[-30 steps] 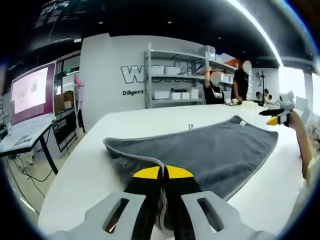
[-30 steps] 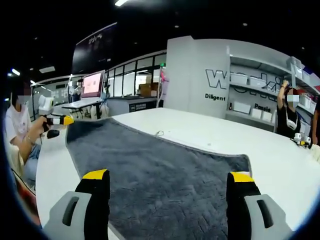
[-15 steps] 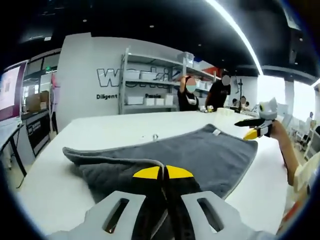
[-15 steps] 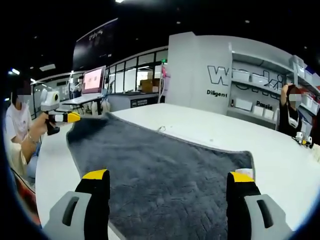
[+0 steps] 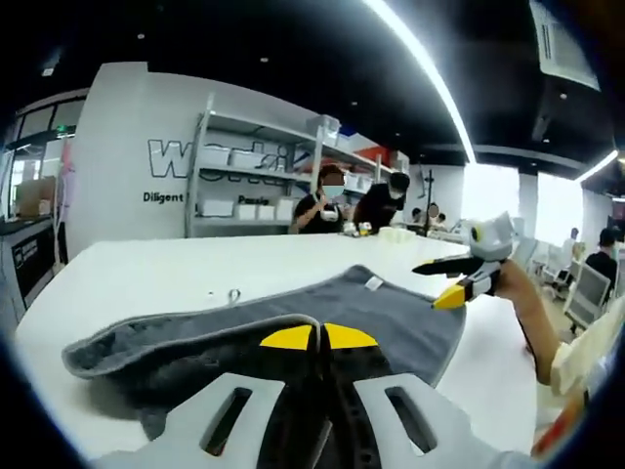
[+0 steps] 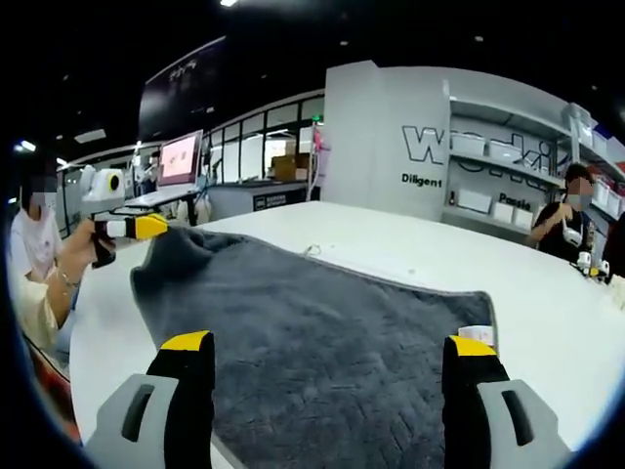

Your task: Fold the towel on the table until its edges align and the towel forms a compact rectangular stack.

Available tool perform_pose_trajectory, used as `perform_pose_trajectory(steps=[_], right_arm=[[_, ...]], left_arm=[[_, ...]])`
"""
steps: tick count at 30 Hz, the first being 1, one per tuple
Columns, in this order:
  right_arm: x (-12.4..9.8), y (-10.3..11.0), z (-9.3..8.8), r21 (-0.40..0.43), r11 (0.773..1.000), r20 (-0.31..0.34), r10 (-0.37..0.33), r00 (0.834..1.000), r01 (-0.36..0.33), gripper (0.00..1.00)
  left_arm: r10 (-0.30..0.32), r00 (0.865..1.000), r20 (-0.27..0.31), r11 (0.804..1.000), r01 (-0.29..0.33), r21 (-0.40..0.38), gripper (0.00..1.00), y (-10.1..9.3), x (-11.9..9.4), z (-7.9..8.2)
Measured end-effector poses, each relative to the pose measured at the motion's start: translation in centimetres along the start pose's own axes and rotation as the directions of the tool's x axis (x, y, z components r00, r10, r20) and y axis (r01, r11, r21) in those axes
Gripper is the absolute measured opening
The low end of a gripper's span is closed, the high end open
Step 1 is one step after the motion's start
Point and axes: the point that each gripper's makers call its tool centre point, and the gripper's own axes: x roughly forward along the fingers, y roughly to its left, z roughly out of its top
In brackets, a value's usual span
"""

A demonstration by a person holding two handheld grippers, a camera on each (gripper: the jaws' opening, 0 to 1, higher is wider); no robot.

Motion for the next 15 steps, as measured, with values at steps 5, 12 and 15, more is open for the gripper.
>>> perform_pose_trajectory(steps=[5,12,15], right_arm=[[-0.6,-0.8,0.4,0.025,1.0,0.021,-0.01,1.0,0.01,0.99],[-1.5,-2.0,0.8,0.067,0.997,0.049,-0.033,0.998,0.029,0.99],[-1.8,-2.4,1.1,0.076,0.996,0.057,-0.049,0.997,0.044,0.99]], left_arm=[[-0.055,0.998,0.012,0.998,0.055,0.015,0.02,-2.0,2.0,1.5],[-0.107,0.994,0.01,0.993,0.106,0.058,0.02,-4.2,4.5,3.6],[-0.137,0.991,0.002,0.989,0.136,0.059,0.02,-5.0,5.5,3.8]])
